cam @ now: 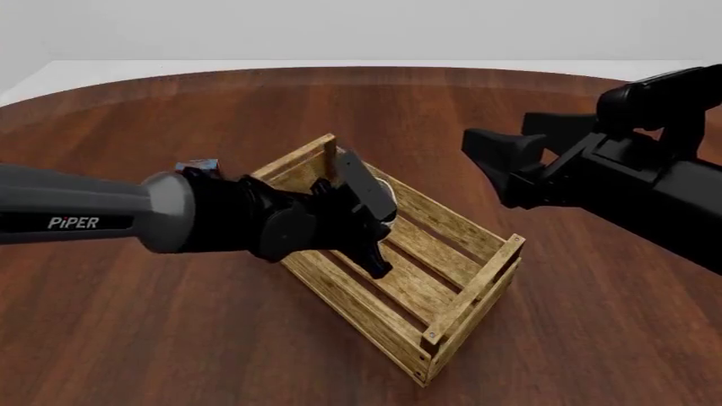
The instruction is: Stack the right bowl on the left bowl and place them in the tray.
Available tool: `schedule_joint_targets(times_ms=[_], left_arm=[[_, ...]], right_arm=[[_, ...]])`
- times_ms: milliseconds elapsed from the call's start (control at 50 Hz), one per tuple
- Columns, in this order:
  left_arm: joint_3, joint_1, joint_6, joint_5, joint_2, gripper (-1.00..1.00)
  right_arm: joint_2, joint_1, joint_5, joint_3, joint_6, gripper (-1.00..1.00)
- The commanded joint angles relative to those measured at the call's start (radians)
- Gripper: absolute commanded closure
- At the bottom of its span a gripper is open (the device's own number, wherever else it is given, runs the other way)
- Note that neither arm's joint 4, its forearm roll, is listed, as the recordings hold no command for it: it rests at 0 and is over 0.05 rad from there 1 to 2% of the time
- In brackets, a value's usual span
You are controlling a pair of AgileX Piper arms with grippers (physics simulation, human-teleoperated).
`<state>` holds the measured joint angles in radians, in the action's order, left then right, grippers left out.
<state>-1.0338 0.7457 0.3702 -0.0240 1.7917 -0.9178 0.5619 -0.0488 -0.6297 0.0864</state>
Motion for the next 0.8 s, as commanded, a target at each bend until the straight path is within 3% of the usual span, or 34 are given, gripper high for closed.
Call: schedule_joint_targets(times_ms=[20,800], left_arm=[[-0.011,0.006,0.000,0.010,0.030,1.00],[-0.011,0.030,0.000,0.027,0.093,1.00]], right_arm=[[0.001,-0.001,0.001,-0.001,0.000,-1.00],[-0.001,0.000,0.000,-0.001,-0.001,-1.00]])
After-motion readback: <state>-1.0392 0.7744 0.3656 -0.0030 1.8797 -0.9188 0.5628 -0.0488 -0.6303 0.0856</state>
